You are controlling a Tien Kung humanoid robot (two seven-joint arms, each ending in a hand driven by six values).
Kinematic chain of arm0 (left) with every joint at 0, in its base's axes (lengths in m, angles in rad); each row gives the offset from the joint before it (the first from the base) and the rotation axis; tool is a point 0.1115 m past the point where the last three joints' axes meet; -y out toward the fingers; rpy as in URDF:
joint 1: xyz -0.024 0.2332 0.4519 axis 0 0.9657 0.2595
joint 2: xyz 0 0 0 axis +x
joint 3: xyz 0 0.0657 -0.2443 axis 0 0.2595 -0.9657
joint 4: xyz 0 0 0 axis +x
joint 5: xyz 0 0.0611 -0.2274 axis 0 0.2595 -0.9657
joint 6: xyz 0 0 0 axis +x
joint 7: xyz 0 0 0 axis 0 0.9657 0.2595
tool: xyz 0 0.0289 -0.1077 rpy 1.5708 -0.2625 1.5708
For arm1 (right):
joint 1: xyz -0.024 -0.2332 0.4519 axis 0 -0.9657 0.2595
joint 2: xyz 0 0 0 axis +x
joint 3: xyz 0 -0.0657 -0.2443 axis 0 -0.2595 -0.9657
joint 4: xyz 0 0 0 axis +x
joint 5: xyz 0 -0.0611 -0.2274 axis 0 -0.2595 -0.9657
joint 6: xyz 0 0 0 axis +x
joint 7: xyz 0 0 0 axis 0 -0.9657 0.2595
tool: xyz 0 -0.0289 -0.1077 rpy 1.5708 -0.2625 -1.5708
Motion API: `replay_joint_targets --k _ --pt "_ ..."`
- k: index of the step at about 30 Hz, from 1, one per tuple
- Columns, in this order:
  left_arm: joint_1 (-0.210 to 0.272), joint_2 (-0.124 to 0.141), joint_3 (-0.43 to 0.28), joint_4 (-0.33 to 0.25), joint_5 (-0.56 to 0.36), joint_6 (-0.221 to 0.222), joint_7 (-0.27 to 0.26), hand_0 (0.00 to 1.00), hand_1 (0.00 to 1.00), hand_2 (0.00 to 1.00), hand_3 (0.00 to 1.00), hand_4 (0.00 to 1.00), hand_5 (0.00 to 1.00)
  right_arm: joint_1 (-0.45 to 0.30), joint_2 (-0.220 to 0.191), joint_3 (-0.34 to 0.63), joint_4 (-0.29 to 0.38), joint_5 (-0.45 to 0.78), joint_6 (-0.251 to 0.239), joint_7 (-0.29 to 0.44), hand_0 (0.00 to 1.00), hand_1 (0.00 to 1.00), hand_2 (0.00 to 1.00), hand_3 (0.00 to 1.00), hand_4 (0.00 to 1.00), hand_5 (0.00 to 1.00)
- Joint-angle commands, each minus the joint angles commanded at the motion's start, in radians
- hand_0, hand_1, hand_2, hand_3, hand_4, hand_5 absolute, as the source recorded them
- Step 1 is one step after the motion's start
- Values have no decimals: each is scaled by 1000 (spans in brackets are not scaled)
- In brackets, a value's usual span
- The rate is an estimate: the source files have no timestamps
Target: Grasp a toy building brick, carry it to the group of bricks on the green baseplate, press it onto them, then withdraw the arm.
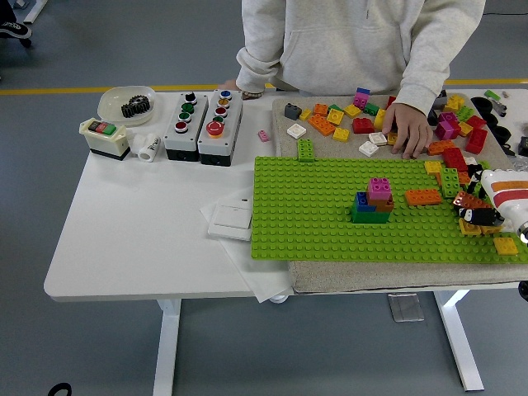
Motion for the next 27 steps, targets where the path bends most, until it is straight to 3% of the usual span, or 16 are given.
replay_joint_targets --k 13,27 --pt "1 0 -4 1 8 2 -1 870 856 856 648 732 615 -3 -14 18 19 -9 -5 7 277 331 442 501 776 412" --pt "4 0 -10 3 16 4 -1 869 856 856 648 734 617 -17 -61 85 122 -39 -14 21 272 328 438 503 750 391"
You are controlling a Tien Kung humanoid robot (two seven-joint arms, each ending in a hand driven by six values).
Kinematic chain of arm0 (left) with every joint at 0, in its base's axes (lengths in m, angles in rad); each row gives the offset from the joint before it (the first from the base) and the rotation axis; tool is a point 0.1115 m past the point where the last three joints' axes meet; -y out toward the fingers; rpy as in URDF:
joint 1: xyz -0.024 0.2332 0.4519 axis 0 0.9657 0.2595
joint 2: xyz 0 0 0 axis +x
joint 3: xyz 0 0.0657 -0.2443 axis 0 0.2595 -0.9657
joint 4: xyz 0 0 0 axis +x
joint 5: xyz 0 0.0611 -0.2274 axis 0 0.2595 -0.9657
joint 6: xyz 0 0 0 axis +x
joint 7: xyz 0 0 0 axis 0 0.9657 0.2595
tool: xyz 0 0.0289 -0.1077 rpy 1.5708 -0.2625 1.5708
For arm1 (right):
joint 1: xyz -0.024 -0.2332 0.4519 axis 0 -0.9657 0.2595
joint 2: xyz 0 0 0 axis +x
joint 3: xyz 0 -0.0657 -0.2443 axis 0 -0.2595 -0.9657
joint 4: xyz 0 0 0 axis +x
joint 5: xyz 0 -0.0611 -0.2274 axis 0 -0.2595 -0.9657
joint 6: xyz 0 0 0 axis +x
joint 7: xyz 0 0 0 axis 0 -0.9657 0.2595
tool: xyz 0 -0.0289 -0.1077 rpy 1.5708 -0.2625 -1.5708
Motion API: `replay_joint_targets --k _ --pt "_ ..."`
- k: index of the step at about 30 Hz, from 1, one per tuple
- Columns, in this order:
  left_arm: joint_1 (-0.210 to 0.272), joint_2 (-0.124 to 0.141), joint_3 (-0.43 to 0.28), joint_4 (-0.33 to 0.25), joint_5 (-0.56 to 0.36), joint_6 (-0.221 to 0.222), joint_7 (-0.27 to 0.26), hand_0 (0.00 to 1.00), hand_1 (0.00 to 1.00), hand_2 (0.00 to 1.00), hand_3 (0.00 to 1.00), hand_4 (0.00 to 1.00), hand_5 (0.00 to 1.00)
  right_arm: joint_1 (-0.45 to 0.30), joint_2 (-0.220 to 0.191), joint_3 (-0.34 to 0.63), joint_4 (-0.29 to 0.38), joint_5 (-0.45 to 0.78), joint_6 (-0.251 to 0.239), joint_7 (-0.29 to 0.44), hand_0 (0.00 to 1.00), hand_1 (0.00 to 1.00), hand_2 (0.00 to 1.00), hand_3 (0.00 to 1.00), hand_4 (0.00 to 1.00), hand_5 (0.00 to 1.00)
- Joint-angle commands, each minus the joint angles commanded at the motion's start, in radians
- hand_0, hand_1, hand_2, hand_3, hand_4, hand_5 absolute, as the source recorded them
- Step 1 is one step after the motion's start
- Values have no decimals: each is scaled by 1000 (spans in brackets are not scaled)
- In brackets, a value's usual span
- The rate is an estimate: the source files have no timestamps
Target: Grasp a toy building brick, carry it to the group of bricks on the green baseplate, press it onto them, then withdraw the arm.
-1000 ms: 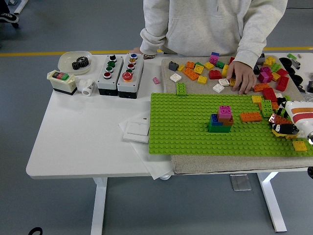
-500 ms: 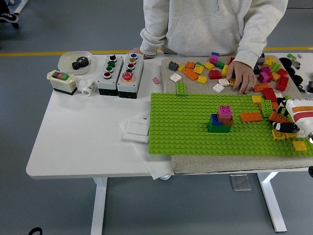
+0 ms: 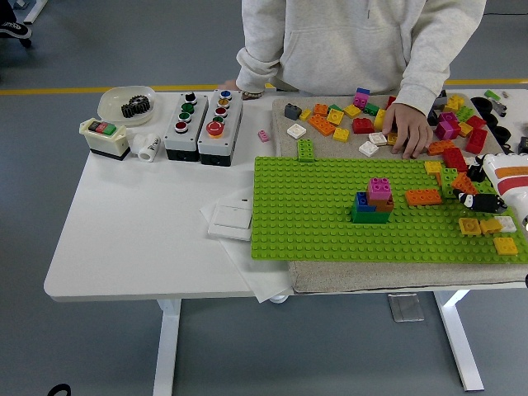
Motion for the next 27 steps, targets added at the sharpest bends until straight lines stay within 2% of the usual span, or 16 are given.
replay_joint_targets --k 6,16,27 --pt "2 -1 -2 1 1 3 -1 869 855 856 649 735 618 -13 -17 29 45 -10 2 1 272 328 438 504 750 393" --pt "3 -1 -5 2 5 4 -2 869 854 856 649 735 619 -35 -69 74 184 -44 7 7 271 328 438 504 750 391" --pt "4 -1 -6 3 7 5 -3 869 853 856 648 734 619 -61 -110 99 298 -82 26 10 272 328 441 507 754 398"
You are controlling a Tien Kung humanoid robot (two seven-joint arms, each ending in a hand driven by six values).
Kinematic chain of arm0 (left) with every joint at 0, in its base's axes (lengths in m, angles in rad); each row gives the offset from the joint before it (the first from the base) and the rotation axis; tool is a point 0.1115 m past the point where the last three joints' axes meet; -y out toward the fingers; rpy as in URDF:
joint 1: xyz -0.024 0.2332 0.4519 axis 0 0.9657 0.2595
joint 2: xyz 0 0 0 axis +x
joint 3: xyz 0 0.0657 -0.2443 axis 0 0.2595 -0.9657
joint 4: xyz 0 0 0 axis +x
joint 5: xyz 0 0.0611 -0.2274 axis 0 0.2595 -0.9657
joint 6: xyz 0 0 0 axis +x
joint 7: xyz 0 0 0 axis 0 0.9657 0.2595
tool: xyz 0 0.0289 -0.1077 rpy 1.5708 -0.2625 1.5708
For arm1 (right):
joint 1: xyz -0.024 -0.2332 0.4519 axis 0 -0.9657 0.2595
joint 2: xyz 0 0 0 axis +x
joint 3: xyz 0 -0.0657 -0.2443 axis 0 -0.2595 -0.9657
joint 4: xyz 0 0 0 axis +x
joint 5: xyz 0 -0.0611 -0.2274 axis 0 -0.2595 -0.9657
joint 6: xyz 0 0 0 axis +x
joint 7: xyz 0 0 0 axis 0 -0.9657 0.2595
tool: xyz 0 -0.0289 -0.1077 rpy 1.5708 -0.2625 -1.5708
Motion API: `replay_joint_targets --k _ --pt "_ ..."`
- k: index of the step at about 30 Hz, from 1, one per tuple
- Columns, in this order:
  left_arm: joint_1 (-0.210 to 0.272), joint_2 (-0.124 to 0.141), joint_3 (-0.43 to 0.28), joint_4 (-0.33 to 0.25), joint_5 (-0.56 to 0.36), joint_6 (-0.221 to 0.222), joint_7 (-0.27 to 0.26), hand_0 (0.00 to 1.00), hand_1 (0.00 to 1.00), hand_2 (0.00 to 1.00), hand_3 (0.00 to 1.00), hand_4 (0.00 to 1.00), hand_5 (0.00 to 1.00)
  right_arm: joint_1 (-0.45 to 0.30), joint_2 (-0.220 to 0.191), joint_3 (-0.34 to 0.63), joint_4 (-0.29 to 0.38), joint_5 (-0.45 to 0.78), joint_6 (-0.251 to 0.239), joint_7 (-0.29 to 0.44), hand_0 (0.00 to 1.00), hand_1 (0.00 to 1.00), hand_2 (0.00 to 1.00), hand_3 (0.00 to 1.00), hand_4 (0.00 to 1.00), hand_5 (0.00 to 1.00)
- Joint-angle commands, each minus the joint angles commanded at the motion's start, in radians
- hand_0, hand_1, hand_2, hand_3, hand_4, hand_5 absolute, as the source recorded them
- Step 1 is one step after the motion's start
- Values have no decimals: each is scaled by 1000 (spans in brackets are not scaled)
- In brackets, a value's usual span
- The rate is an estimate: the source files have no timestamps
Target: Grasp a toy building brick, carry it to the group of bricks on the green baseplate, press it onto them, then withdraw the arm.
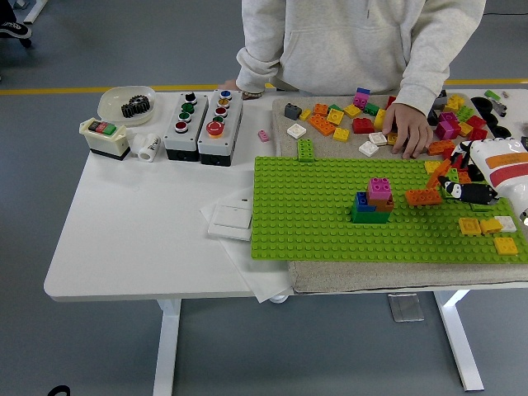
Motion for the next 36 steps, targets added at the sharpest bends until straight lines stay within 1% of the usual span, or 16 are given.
replay_joint_targets --k 1,3,5,8,12,14,17,20,22,24,27,28,31,33,34,36 --pt "0 0 0 0 -1 0 0 869 853 856 648 734 619 -5 -8 4 22 -9 5 2 272 328 441 507 754 398" --pt "0 0 1 0 -1 0 0 869 853 856 648 734 619 -8 -15 8 37 -15 8 3 272 328 441 507 754 398" --pt "0 1 1 0 0 -1 0 869 853 856 648 735 620 -19 -38 18 93 -38 17 9 272 329 444 511 761 398" --pt "1 1 -1 0 4 -2 0 869 853 856 648 735 620 -23 -60 18 144 -61 26 17 272 329 444 511 761 398" --pt "1 1 -5 0 9 -4 -1 869 853 856 648 734 619 -16 -76 7 192 -90 33 25 272 328 446 512 764 406" --pt "1 1 -5 0 10 -4 -1 869 853 856 648 734 619 -9 -78 0 203 -101 33 31 272 328 446 512 764 406" --pt "2 1 -3 0 7 -4 -1 867 852 855 648 735 620 3 -76 -13 208 -107 31 37 272 340 450 517 775 399" --pt "1 2 -1 0 5 -6 -3 867 852 855 648 735 620 11 -66 -24 198 -108 30 39 272 340 450 517 775 399" --pt "2 2 3 0 -3 -5 -2 869 852 856 649 734 619 3 -57 -9 184 -102 37 34 273 353 462 515 778 398" --pt "2 2 4 0 -5 -5 -2 869 852 856 649 734 619 -1 -57 -2 181 -101 50 26 273 353 462 515 778 398" --pt "2 2 3 0 -4 -6 -3 869 852 856 649 734 619 -7 -65 2 181 -92 100 6 273 353 462 515 778 398" --pt "2 2 2 0 -4 -6 -3 869 853 856 649 734 619 -8 -66 2 180 -92 105 4 413 461 531 542 839 413" --pt "2 2 -1 -1 3 -9 -2 869 853 856 649 734 619 -16 -65 14 162 -66 144 -15 413 461 531 542 839 413" --pt "3 2 -4 -1 8 -9 -2 869 853 856 649 734 619 -20 -66 20 150 -59 154 -18 413 461 531 542 839 413" --pt "3 2 -5 -1 9 -9 -2 868 852 855 649 734 619 -21 -67 21 146 -57 156 -19 525 557 613 571 872 432" --pt "5 2 -7 -1 13 -9 -3 868 852 855 649 734 619 -25 -69 27 129 -50 161 -18 525 557 613 571 872 432"
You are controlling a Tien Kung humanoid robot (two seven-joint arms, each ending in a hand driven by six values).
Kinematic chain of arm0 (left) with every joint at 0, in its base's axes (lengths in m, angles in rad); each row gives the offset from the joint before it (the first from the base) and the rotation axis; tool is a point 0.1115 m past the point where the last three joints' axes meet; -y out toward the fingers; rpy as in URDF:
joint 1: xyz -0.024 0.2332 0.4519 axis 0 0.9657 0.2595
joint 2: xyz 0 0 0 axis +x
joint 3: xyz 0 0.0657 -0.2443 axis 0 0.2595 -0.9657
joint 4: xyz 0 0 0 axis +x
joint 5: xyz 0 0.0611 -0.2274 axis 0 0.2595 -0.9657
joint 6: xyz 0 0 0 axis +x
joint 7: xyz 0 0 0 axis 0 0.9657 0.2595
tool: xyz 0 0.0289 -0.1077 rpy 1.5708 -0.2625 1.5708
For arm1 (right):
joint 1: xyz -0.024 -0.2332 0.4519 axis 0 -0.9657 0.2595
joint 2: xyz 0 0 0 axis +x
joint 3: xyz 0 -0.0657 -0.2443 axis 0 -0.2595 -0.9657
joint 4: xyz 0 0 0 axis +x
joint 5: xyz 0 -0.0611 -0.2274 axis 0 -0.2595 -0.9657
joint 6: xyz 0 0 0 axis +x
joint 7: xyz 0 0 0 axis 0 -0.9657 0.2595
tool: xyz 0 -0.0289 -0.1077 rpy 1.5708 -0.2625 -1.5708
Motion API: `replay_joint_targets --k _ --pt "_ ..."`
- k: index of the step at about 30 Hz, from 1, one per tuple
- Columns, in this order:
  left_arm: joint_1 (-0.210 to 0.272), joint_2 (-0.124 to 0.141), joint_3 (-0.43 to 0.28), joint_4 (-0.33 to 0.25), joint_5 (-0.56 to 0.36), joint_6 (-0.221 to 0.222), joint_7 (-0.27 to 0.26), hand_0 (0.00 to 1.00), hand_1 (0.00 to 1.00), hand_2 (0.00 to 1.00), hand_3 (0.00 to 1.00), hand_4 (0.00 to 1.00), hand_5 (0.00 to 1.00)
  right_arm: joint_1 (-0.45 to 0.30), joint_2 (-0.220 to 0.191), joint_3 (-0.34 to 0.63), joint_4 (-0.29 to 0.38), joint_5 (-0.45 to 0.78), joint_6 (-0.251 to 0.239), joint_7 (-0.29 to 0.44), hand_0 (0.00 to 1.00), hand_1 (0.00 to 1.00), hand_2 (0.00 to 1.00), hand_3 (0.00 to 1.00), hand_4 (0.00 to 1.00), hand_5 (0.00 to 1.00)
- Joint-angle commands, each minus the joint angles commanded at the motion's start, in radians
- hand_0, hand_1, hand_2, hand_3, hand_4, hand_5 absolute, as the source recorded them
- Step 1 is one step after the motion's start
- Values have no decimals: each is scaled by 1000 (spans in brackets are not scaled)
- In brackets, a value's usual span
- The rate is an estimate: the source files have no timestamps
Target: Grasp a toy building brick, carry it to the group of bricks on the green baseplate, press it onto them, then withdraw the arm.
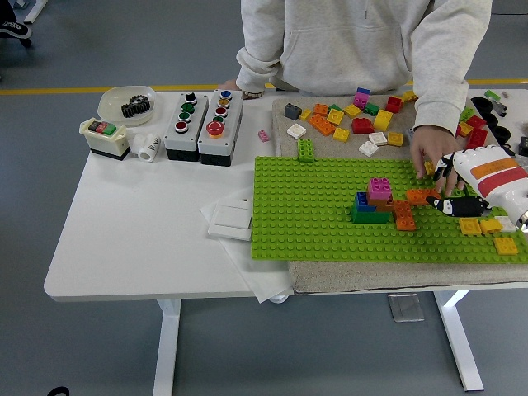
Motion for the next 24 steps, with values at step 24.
replay_joint_targets --k 24 --pt "7 0 -11 1 17 7 -3 866 852 854 647 733 620 -36 -21 32 -43 -26 43 62 577 575 631 582 882 434"
